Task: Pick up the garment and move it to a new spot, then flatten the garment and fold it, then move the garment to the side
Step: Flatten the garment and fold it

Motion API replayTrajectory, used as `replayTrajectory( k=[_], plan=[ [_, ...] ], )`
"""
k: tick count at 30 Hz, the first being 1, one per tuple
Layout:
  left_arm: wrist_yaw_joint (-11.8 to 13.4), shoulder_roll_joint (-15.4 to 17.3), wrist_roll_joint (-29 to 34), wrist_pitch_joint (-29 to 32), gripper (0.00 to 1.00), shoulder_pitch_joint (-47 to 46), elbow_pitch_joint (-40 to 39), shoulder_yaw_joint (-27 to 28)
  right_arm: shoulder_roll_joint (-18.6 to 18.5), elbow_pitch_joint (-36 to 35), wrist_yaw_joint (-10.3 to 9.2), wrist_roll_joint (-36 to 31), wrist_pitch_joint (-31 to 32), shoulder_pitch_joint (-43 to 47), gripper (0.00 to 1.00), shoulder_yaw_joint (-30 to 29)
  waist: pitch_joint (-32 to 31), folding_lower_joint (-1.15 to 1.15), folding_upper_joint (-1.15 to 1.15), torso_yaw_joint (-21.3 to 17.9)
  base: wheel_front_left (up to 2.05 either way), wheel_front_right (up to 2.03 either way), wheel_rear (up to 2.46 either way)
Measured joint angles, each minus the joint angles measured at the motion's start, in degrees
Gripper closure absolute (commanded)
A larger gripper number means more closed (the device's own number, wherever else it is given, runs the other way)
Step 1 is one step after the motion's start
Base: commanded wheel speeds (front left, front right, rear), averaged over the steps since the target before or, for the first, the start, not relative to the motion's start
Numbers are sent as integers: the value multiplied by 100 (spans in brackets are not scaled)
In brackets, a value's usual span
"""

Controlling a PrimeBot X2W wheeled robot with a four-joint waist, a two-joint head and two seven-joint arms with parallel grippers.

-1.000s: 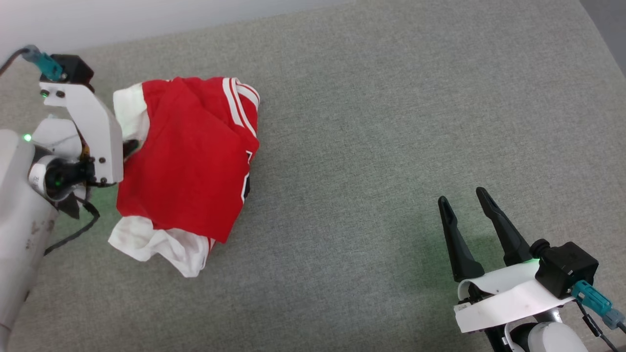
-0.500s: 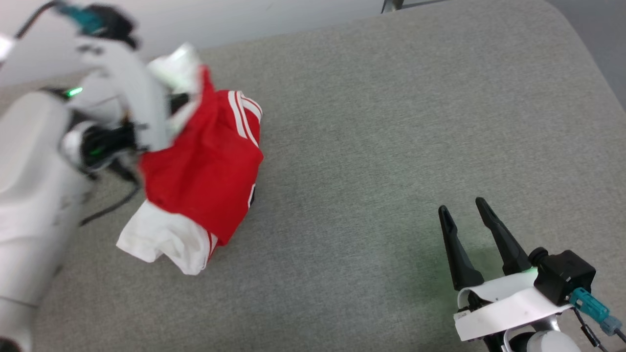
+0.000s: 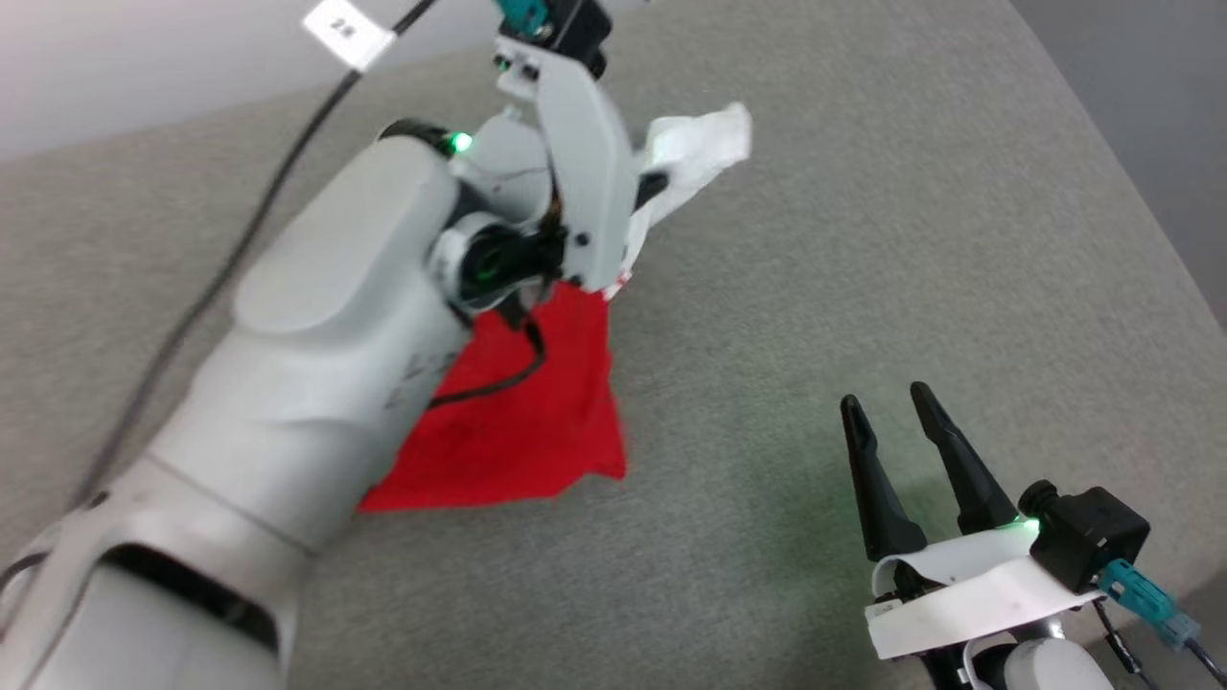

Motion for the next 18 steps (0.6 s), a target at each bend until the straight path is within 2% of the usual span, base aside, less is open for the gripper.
replayTrajectory(
  k=[7, 15, 16, 17, 18],
  plan=[
    [114, -727, 386, -797, 100, -436, 1222, -135, 31, 232, 0, 177, -93, -209, 0, 169, 342, 0, 0, -415, 0, 0, 0],
    [40, -1101, 341, -1123, 100, -411, 2185, -332, 37, 257, 0, 389, -118, -388, 0, 307, 685, 0, 0, -732, 0, 0, 0],
    [15, -1105, 335, -1078, 90, -382, 2237, -411, 38, 252, 0, 391, -118, -418, 0, 316, 712, 0, 0, -745, 0, 0, 0],
    [4, -1111, 325, -999, 60, -348, 2254, -482, 38, 242, 0, 390, -118, -430, 0, 310, 734, 0, 0, -750, 0, 0, 0],
    [-1, -1126, 250, -937, 11, -302, 2245, -512, 37, 243, 0, 387, -118, -429, 0, 296, 743, 0, 0, -742, 0, 0, 0]
  ],
)
